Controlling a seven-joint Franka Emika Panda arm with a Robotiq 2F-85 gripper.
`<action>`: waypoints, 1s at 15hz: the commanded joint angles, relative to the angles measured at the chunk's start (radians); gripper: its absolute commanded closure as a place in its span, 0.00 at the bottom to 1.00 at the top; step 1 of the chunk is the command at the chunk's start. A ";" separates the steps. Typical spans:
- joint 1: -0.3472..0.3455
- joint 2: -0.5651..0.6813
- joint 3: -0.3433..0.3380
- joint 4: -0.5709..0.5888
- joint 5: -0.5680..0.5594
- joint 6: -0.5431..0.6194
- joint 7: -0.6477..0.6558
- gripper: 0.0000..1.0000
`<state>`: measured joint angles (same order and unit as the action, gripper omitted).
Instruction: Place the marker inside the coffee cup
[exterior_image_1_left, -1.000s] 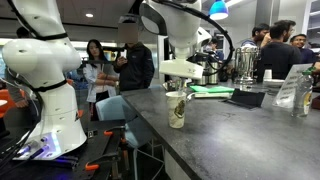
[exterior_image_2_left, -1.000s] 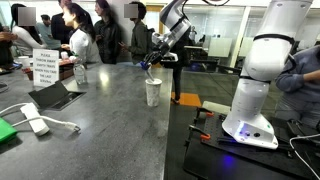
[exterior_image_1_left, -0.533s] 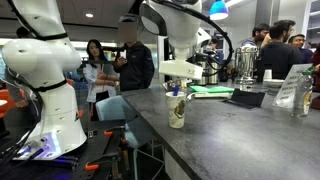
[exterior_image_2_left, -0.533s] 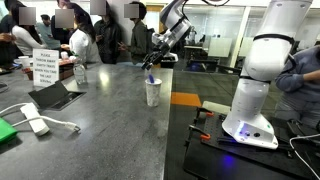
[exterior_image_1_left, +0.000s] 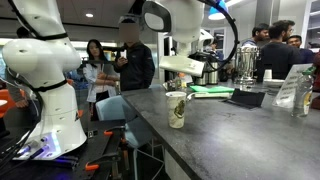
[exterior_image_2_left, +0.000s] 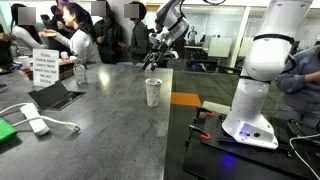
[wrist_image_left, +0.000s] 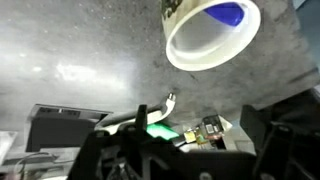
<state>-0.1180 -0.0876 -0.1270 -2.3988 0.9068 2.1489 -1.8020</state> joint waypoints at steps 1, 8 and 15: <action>0.027 0.015 0.045 0.034 -0.148 0.128 0.256 0.00; 0.078 0.054 0.097 0.137 -0.519 0.238 0.916 0.00; 0.080 0.048 0.098 0.199 -0.900 0.050 1.476 0.00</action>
<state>-0.0404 -0.0395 -0.0315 -2.2358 0.0985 2.3130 -0.4977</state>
